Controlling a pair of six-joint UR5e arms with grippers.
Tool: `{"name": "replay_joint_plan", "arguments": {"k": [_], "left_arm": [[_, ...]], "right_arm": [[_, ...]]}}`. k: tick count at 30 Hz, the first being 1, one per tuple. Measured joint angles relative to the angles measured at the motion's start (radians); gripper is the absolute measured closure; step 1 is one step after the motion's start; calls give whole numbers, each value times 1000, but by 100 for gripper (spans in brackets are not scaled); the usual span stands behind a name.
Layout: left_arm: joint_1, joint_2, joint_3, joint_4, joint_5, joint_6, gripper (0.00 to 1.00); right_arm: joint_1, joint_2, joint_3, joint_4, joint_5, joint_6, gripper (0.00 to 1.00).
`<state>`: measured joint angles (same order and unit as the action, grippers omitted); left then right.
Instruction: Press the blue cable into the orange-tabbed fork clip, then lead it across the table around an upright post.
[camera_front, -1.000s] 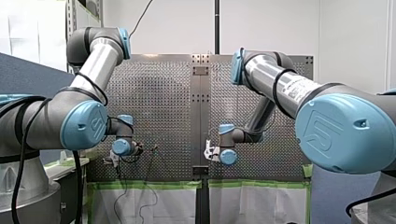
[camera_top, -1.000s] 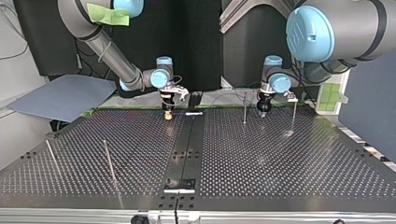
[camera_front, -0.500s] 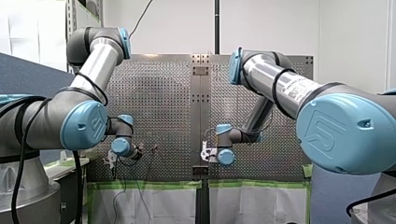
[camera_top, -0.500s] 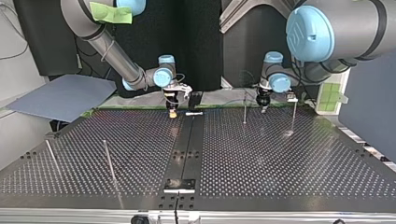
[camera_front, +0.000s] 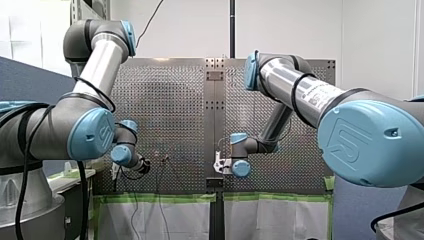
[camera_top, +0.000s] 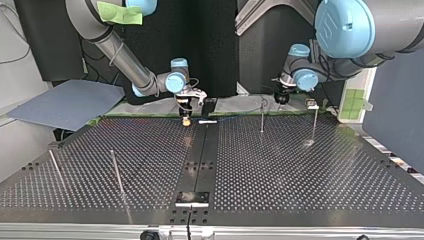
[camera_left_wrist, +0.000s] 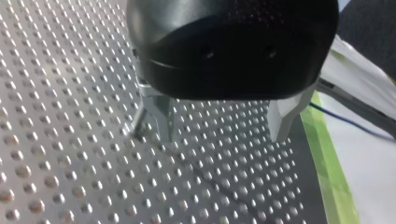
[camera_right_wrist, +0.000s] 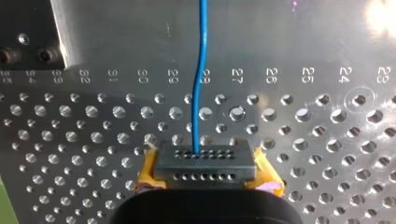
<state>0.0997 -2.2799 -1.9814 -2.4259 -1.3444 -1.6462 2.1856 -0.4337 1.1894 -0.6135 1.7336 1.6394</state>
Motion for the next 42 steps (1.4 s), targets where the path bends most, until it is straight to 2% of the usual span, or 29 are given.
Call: {"name": "replay_joint_plan", "arguments": {"k": [9,15,20,24,29,35,42], "left_arm": [[4,72,-73,-5,54,-46,0],[-6,126,-126,39,96,-32,0],[-17,165,-168,81,107,-40,0],[-21,173,-200,113,100,-61,0],[-25,174,-244,157,70,-92,0],[-41,174,-287,215,36,-95,0],[-61,174,-290,274,-2,-88,0]], "right_arm": [[4,0,0,4,0,2,100],[5,0,0,4,0,5,100],[6,0,0,14,0,6,100],[6,0,0,33,0,6,100],[7,0,0,40,0,7,100],[7,0,0,41,0,7,100],[7,0,0,40,1,7,100]]}}
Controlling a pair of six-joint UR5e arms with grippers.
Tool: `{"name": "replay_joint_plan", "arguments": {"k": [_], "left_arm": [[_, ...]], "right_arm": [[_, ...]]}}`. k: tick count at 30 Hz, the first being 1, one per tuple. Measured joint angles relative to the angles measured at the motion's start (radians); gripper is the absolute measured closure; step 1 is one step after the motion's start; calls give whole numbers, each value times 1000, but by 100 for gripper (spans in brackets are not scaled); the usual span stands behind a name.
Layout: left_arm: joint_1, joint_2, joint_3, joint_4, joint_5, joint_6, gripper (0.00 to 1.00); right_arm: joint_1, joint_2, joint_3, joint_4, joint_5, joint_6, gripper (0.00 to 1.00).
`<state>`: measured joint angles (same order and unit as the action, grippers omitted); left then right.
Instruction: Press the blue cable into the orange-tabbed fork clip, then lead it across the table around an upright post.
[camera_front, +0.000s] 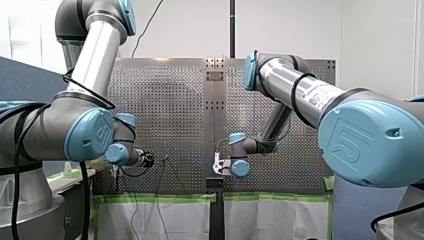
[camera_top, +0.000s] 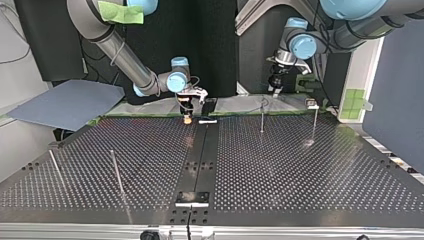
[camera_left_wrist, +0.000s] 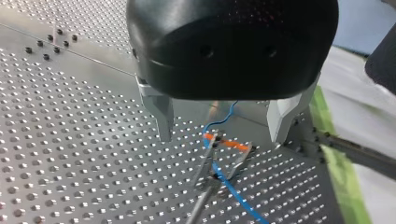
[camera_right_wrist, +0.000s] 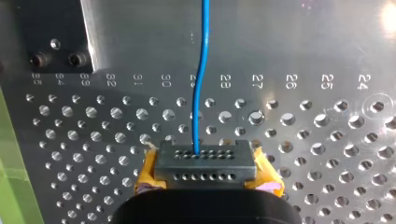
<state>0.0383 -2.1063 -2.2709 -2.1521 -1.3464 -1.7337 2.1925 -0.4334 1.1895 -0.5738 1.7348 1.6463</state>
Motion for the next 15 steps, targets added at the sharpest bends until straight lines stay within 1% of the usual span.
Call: {"name": "replay_joint_plan", "arguments": {"k": [5,9,15], "left_arm": [[-11,-2,10,39,-18,-4,0],[-18,-22,13,55,-27,-5,0],[-29,-69,21,64,-42,25,0]], "right_arm": [[1,0,0,0,0,0,100],[2,1,0,-1,0,1,100],[5,1,0,0,-2,3,100]]}}
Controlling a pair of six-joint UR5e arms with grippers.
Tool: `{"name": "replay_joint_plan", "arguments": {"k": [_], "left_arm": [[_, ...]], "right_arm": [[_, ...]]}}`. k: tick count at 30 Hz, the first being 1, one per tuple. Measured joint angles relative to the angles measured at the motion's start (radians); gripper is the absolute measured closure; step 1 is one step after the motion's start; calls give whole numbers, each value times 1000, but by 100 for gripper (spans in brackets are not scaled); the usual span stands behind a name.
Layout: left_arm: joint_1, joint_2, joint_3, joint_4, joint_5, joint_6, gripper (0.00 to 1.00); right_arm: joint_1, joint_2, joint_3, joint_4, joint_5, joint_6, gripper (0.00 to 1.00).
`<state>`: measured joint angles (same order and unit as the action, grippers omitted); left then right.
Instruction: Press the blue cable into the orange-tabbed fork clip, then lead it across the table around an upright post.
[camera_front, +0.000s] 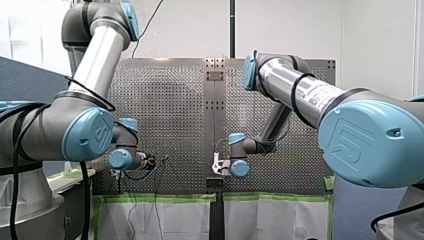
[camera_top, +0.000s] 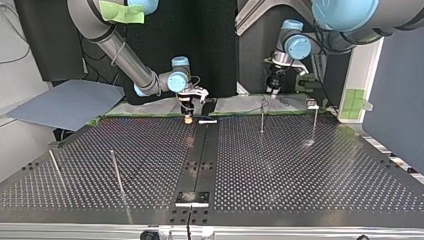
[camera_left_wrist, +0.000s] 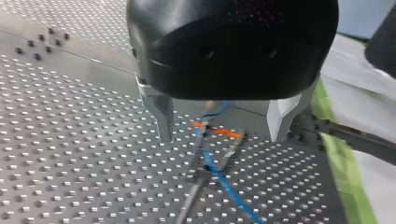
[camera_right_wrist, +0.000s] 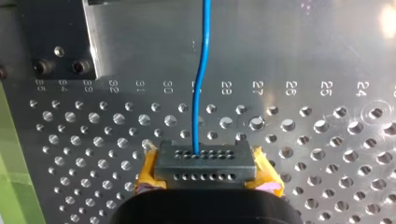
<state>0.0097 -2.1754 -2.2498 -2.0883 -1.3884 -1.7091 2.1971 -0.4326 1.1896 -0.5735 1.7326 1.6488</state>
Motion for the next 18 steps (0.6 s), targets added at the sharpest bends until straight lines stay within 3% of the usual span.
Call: {"name": "replay_joint_plan", "arguments": {"k": [18], "left_arm": [[-21,-28,7,12,-7,-1,0]], "right_arm": [[1,1,0,3,-5,2,100]]}}
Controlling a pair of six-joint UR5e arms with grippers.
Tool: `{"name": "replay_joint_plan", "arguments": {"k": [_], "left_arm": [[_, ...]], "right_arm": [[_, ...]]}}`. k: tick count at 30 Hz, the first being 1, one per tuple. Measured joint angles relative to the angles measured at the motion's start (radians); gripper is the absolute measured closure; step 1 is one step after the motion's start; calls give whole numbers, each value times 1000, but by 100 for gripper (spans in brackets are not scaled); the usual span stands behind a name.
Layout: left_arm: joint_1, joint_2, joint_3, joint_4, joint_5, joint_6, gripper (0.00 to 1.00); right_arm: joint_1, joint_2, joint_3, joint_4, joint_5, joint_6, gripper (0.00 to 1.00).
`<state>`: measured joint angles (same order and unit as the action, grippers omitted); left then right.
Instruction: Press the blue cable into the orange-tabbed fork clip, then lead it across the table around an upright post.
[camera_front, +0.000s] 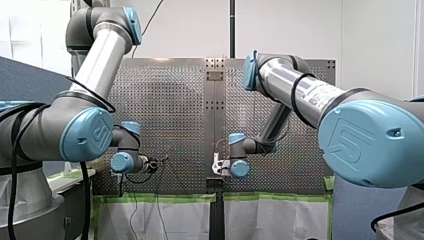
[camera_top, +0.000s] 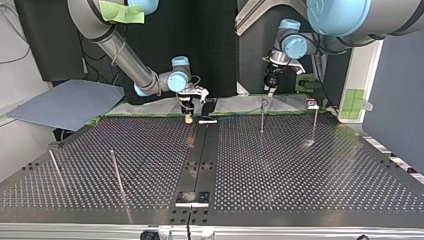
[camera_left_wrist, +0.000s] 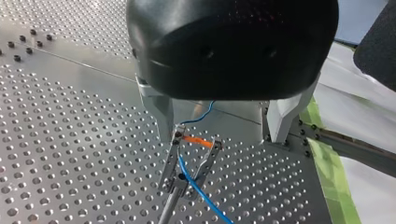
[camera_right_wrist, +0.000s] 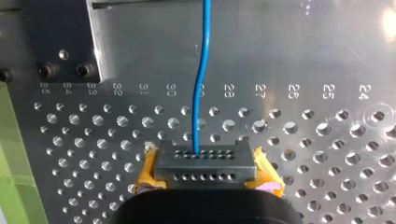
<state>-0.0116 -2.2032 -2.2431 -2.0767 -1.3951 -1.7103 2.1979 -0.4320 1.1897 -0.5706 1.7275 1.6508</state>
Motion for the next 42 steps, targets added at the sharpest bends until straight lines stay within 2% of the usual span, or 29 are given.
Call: {"name": "replay_joint_plan", "arguments": {"k": [16,22,27,32,37,42], "left_arm": [[-6,0,1,-5,0,0,0],[-16,1,1,-28,21,31,0],[-40,1,7,-66,40,61,0],[-68,1,11,-72,38,76,0],[-103,2,35,-71,14,61,0],[-145,1,76,-72,-27,25,0]], "right_arm": [[2,3,0,1,-2,3,100],[1,3,0,2,-2,3,100],[1,3,0,7,-2,4,100],[0,4,0,6,-2,4,100],[-2,4,0,7,-2,3,100],[-2,5,0,7,-2,3,100]]}}
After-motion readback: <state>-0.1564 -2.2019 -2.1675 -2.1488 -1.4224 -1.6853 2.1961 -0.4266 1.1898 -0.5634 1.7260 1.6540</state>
